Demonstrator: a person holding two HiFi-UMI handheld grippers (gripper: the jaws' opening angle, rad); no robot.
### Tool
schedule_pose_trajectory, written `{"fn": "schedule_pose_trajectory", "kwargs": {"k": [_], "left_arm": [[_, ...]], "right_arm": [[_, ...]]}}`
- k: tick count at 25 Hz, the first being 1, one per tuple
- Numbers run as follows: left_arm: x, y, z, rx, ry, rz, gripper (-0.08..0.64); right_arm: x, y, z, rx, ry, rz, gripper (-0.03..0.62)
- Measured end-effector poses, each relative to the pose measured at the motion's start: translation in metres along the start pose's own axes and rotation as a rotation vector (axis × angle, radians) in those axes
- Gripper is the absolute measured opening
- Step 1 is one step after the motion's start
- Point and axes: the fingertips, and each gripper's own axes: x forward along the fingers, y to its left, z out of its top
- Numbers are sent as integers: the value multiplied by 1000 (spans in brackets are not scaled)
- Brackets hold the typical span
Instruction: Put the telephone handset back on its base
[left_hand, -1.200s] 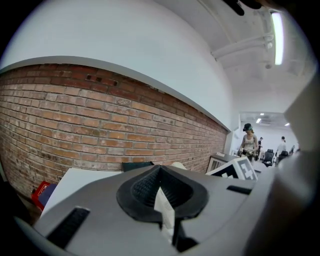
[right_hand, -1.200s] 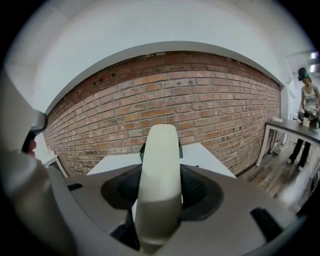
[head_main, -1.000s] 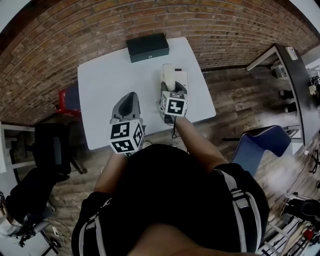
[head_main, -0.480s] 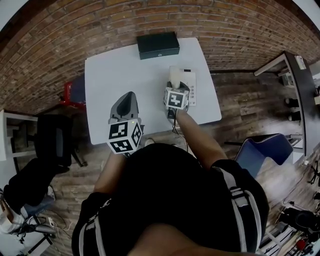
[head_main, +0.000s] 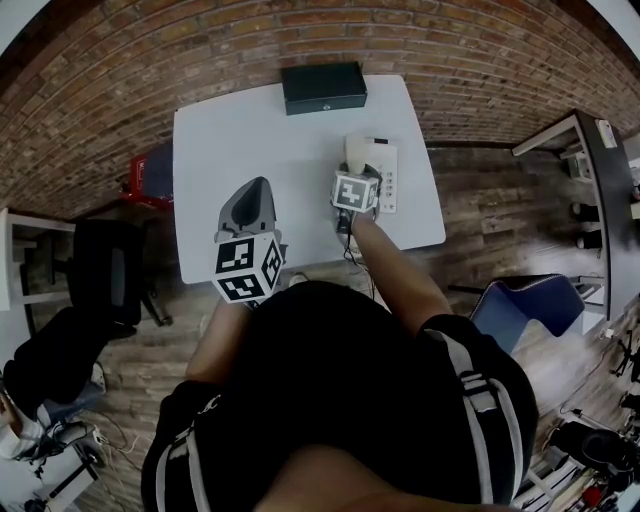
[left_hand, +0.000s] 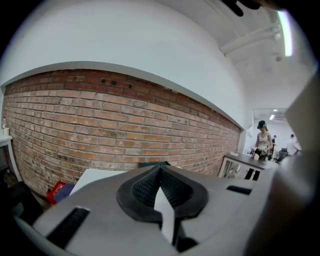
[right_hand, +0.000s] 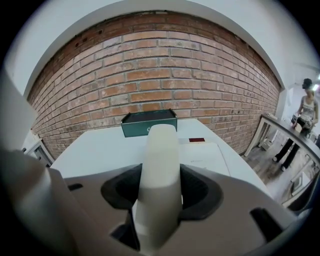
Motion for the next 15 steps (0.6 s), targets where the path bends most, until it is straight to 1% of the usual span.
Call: {"fn": "schedule_pose_trajectory", "kwargs": {"k": [9, 15], "left_arm": [[3, 3, 0, -1, 4, 7, -5], [5, 4, -3, -6, 15, 10, -5]], "right_arm": [[12, -2, -16, 13, 42, 1, 199], [15, 0, -16, -2, 48, -6, 201]]}}
